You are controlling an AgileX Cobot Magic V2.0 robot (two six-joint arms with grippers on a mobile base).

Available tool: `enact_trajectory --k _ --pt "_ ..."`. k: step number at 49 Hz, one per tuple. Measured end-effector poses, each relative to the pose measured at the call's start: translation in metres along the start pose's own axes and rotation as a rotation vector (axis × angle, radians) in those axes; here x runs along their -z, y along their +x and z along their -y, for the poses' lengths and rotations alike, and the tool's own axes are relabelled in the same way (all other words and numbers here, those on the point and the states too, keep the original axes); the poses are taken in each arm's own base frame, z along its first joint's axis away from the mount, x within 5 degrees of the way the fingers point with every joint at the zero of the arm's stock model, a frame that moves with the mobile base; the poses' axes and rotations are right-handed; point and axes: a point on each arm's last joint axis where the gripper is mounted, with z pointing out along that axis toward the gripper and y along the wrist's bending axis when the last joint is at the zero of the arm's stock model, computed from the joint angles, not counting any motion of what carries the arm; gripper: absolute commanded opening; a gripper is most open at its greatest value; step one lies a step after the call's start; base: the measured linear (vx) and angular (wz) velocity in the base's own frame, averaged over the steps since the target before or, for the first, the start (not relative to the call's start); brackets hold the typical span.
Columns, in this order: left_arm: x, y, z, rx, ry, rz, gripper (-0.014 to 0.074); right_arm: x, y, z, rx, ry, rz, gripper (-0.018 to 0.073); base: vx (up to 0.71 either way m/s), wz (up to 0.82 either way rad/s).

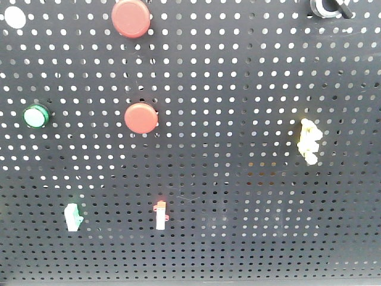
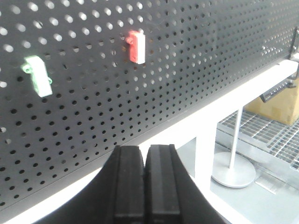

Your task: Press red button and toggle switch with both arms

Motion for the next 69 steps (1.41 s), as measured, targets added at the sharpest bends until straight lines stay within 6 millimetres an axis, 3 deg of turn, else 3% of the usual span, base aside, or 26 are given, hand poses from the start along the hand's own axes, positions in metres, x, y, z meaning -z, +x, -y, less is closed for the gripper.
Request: enact_trajectory --k 14,30,35,41,53,69 --pt "0.0 0.0 0.0 0.0 0.002 -0.001 0.0002 0.007 0.031 -0.003 -0.015 0.004 -0.038 -0.0003 0.0 0.0" --pt "0.0 0.003 0.0 -0.001 -0.002 -0.008 0.0002 0.006 0.034 -0.003 -0.017 0.003 -0.046 -0.0003 0.0 0.0" --pt "0.003 0.012 -0.005 -0.082 -0.064 -0.012 0.0002 0.006 0.034 -0.003 -0.017 0.003 -0.046 -0.0003 0.0 0.01" --pt "0.015 0.027 -0.017 -0.119 -0.255 0.036 0.0002 0.006 0.034 -0.003 -0.017 0.003 -0.046 -0.0003 0.0 0.0" --pt "0.03 0.084 -0.024 -0.038 -0.47 0.087 0.0002 0.006 0.034 -0.003 -0.017 0.003 -0.046 -0.0003 0.0 0.0" --pt "0.036 0.085 -0.021 -0.076 -0.483 0.133 0.0002 0.006 0.034 -0.003 -0.017 0.003 -0.046 -0.0003 0.0 0.0"
